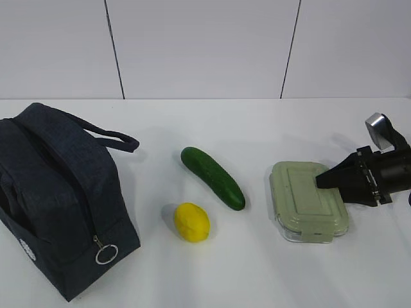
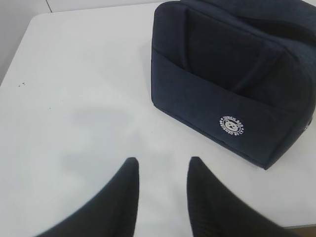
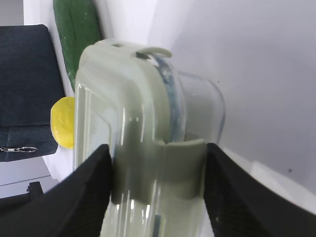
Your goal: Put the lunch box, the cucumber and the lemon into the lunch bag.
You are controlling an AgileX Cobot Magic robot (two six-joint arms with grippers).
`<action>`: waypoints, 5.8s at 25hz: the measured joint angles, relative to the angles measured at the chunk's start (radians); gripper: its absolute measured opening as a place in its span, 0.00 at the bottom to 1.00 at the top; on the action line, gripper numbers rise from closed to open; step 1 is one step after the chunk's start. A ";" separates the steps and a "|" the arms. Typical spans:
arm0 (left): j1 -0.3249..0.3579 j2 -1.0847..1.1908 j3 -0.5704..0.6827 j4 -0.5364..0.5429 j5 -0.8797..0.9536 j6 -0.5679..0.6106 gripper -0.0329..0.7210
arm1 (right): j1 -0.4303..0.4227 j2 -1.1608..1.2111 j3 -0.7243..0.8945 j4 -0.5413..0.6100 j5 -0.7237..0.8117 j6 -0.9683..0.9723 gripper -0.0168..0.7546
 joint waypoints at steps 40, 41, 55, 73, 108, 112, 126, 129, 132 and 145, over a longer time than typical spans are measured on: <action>0.000 0.000 0.000 0.000 0.000 0.000 0.36 | 0.000 -0.033 -0.002 -0.047 -0.014 0.100 0.55; 0.000 0.000 0.000 0.000 0.000 0.000 0.36 | 0.000 -0.039 0.000 -0.049 -0.019 0.104 0.55; 0.000 0.000 0.000 0.000 0.000 0.000 0.36 | 0.020 -0.055 0.000 -0.056 -0.035 0.146 0.55; 0.000 0.000 0.000 0.000 0.000 0.000 0.36 | 0.039 -0.087 0.000 -0.050 -0.036 0.152 0.55; 0.000 0.847 0.000 -0.569 -0.653 -0.333 0.74 | 0.039 -0.087 0.002 -0.050 -0.036 0.152 0.55; 0.000 0.971 0.000 -0.654 -0.708 -0.335 0.73 | 0.039 -0.087 0.002 -0.050 -0.036 0.148 0.55; 0.000 1.073 -0.017 -0.764 -0.772 -0.292 0.54 | 0.039 -0.087 0.002 -0.049 -0.036 0.141 0.55; 0.001 1.073 -0.044 -0.763 -0.777 -0.278 0.54 | 0.039 -0.087 0.002 -0.049 -0.036 0.141 0.55; 0.001 1.075 -0.056 -0.766 -0.797 -0.259 0.54 | 0.039 -0.087 0.002 -0.049 -0.036 0.141 0.55; 0.001 1.152 -0.059 -0.835 -0.828 -0.234 0.47 | 0.039 -0.087 0.002 -0.049 -0.036 0.140 0.55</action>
